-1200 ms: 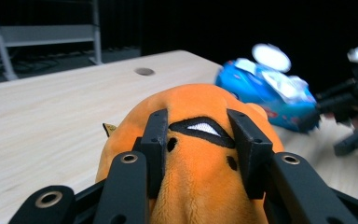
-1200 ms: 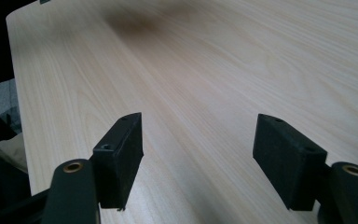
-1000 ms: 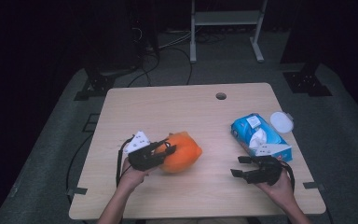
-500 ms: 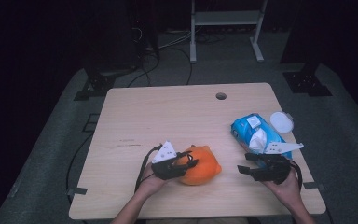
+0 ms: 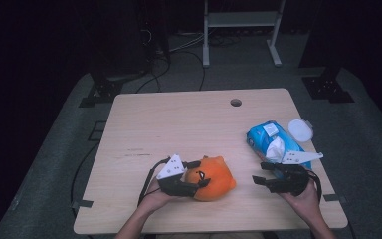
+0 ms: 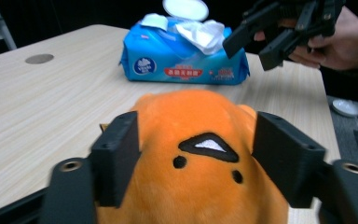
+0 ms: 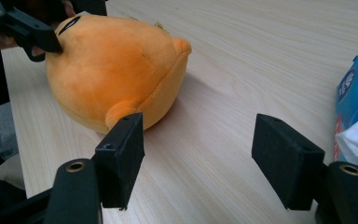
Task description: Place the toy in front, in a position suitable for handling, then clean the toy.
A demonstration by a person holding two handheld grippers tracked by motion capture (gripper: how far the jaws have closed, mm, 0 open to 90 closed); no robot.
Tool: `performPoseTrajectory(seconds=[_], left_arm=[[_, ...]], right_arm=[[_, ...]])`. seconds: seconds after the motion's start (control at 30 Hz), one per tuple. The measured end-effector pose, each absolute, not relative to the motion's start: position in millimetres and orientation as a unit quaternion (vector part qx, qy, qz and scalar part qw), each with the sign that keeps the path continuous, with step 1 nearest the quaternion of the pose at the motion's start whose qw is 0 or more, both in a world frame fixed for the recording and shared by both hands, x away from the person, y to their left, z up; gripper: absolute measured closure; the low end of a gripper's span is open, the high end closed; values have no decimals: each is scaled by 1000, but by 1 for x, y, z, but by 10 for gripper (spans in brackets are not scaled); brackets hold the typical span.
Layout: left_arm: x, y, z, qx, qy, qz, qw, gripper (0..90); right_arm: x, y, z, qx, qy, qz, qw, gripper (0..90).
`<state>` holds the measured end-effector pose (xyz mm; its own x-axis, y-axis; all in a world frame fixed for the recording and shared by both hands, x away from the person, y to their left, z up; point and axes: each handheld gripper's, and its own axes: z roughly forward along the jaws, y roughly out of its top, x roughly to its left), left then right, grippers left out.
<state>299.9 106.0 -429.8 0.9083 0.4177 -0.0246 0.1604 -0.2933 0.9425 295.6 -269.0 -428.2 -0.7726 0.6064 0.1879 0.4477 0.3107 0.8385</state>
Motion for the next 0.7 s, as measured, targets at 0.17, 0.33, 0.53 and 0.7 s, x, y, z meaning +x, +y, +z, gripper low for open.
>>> performPoseTrajectory(seconds=[0.17,0.33,0.53,0.7], left_arm=[[302,116,-425,788,196,114,573,208],[307,119,-431,796,206,113,558,219],[306,115,-436,803,199,105,552,217],[304,113,-439,808,193,97,548,226]], right_arm=[[294,-268,-426,324,806,488,90,331],[292,-269,-422,321,804,491,98,331],[290,-273,-405,312,794,507,124,330],[296,-288,-391,323,779,517,145,328]])
